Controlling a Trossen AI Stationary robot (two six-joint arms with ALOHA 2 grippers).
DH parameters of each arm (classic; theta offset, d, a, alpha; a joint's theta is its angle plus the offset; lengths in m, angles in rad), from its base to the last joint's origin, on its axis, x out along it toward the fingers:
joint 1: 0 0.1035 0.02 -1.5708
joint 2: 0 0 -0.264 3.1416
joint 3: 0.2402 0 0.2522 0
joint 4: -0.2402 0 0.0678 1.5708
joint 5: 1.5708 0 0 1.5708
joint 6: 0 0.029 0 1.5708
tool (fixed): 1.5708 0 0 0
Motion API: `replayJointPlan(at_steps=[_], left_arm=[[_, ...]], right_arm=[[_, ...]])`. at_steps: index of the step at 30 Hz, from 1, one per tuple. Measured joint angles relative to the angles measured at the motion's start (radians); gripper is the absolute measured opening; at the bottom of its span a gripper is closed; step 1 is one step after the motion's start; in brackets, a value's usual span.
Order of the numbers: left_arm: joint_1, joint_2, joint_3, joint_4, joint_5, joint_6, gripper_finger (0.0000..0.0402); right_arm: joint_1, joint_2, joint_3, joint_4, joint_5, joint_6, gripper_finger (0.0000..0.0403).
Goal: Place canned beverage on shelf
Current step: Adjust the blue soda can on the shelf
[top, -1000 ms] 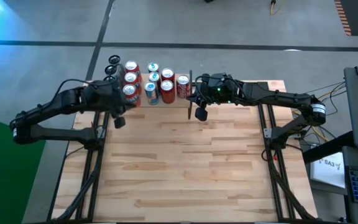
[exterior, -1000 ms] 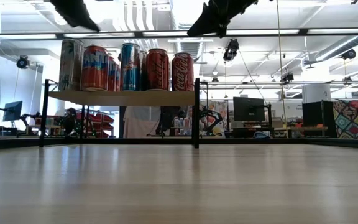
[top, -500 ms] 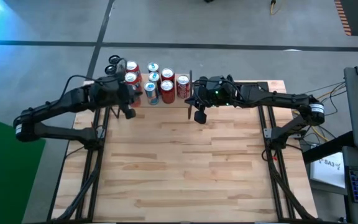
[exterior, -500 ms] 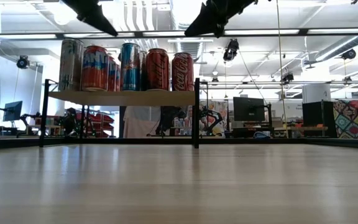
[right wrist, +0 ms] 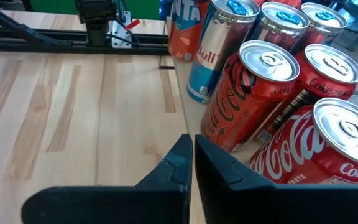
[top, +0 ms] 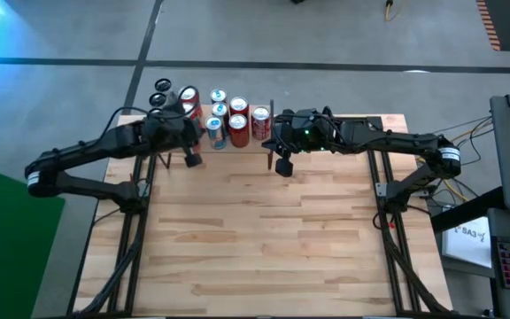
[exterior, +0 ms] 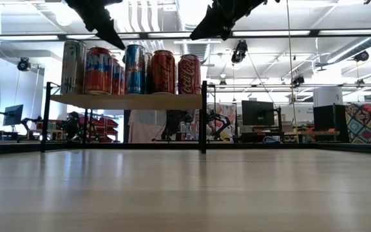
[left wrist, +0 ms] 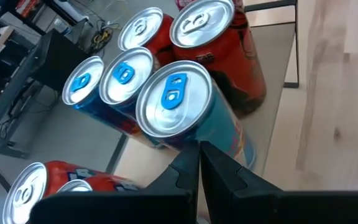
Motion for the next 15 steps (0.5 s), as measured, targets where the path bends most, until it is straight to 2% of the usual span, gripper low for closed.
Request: replayJointPlan(at_steps=[15], left_arm=[[-0.001,0.030,0.000,0.005,0.000,0.003,0.0000]], right_arm=[[0.000,0.002,0.000,0.016,0.000,-0.001,0.0009]])
